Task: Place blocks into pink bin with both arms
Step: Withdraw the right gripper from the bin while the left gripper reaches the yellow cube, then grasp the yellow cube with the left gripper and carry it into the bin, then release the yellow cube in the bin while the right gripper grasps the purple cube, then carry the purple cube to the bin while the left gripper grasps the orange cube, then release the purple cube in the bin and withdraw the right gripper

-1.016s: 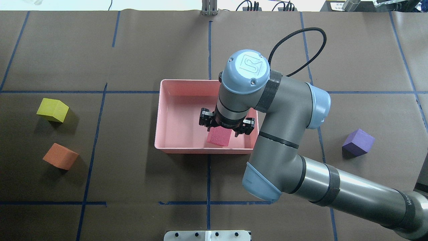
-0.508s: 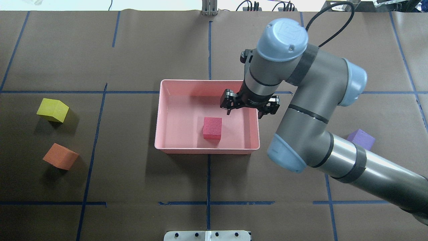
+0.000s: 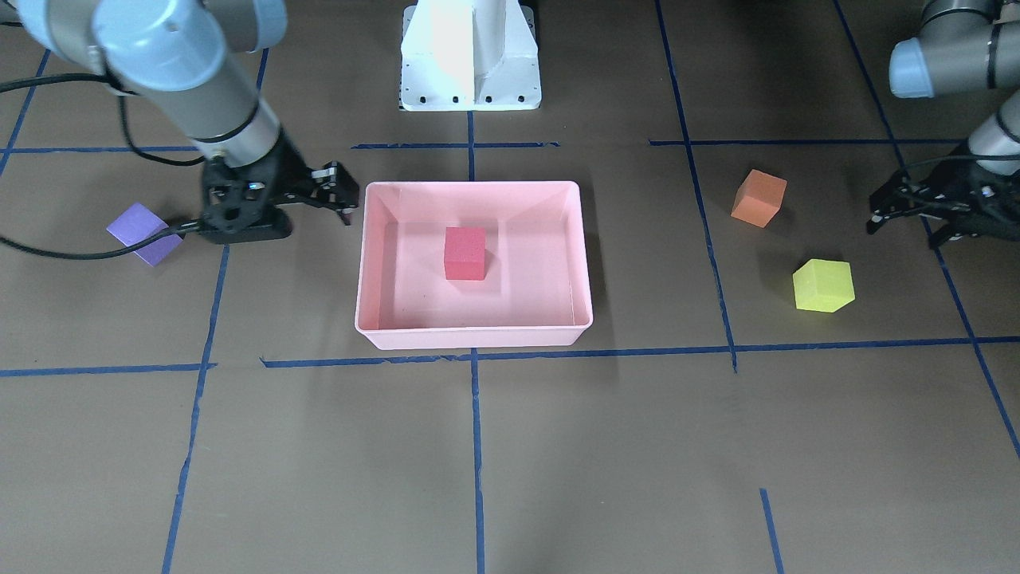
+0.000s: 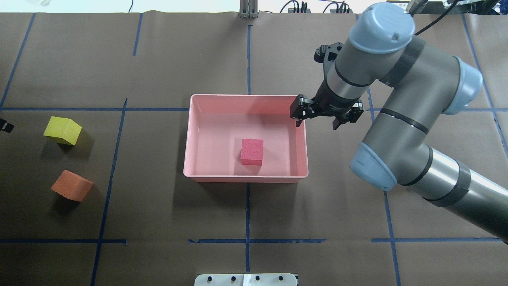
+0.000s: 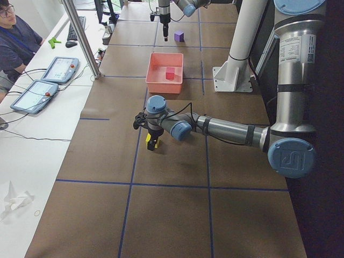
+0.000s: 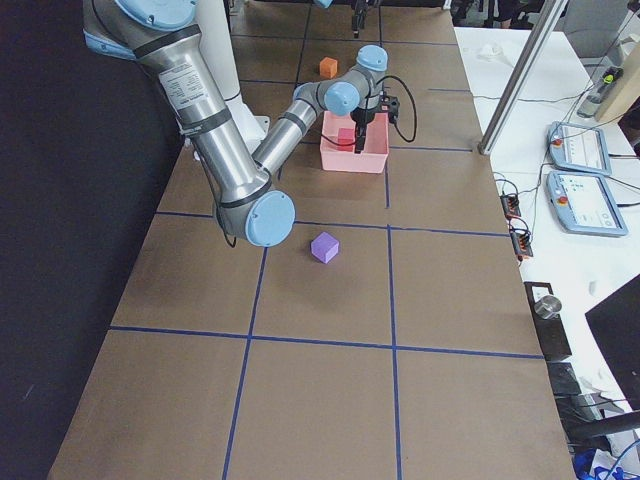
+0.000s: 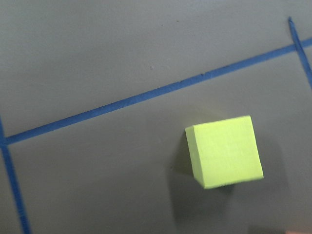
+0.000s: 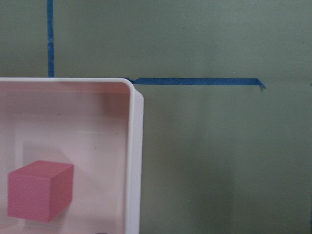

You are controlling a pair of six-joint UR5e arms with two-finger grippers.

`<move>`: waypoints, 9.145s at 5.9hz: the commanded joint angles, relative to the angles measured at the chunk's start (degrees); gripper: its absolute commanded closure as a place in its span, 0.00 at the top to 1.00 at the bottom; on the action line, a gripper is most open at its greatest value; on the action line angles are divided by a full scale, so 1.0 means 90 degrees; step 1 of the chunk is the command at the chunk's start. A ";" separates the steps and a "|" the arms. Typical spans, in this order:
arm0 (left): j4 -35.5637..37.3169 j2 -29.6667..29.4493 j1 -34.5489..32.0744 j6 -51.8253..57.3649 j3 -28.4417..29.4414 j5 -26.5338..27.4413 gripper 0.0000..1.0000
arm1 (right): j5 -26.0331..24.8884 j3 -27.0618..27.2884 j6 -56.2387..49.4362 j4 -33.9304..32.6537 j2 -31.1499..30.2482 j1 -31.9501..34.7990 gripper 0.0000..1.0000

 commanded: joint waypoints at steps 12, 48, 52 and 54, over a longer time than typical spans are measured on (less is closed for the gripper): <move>0.0553 -0.1797 0.0967 -0.2482 -0.0160 0.0599 0.44 | 0.0413 0.0806 -0.4270 0.0078 -0.2737 0.1631 1.00; -0.0542 0.0718 0.2695 -0.0815 -0.1191 0.1810 1.00 | -0.0906 -0.0903 0.3288 -0.0185 0.1614 -0.1334 1.00; -0.0522 0.0533 0.2725 -0.0816 -0.0752 0.1781 0.68 | -0.0906 -0.0825 0.3045 -0.0195 0.1565 -0.1334 1.00; -0.0493 0.0513 0.2647 -0.0816 -0.0906 0.0836 0.44 | -0.0848 -0.0299 0.2336 -0.0205 0.1078 -0.1179 1.00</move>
